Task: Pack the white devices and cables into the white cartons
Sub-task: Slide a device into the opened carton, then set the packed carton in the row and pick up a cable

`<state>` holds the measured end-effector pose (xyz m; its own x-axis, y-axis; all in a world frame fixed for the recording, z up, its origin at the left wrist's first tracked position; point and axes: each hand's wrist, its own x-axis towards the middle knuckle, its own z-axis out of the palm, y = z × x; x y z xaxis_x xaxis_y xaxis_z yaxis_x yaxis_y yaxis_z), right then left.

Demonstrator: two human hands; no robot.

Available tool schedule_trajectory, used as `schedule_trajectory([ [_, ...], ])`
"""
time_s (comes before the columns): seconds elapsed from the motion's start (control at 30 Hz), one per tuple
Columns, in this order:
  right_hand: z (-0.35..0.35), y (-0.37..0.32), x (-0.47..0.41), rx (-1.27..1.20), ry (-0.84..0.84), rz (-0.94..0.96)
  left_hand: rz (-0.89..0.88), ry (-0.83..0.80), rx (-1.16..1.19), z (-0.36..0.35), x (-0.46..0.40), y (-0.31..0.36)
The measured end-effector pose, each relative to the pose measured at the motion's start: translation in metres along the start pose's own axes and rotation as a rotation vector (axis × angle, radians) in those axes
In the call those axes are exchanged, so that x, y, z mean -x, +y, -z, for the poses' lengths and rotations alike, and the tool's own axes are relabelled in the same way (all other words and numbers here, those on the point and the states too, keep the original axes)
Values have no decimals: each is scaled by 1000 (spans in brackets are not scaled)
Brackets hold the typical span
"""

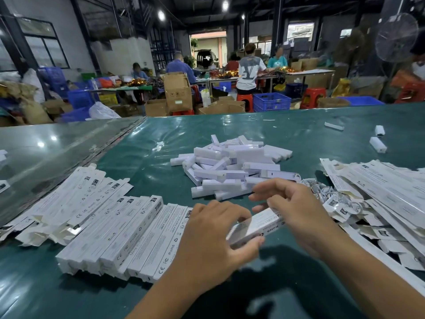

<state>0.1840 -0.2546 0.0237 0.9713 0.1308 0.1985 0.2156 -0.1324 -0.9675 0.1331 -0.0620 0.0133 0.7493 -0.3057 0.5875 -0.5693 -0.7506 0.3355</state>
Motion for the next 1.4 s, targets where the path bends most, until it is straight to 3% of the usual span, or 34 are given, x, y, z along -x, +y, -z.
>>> schedule_trajectory([
  [0.1,-10,3,2,28,-35,0,-8,-97,-186,16,-6,-5],
  [0.27,6,-5,-3,311,95,104,446,-109,-457,65,-8,-48],
  [0.4,17,-10,-4,458,114,115,695,-253,-716,82,-2,-72],
  [0.6,24,-17,-1,613,3,89,768,-365,-642,78,1,-87],
  [0.7,40,-30,6,905,-116,-37,713,-305,-577,71,1,-88],
  [0.8,66,-34,20,1392,-211,-260,502,-188,-513,49,-5,-73],
  [0.87,80,-33,36,1514,-233,-385,360,-178,-381,29,-7,-56],
  [1.03,98,-15,70,1557,-233,-456,166,-219,-193,-9,-1,-27],
  [1.23,97,-11,59,1407,-209,-415,102,-220,-43,-19,5,-19],
  [1.4,78,-36,38,1028,-79,-90,112,-206,159,-15,4,-9],
])
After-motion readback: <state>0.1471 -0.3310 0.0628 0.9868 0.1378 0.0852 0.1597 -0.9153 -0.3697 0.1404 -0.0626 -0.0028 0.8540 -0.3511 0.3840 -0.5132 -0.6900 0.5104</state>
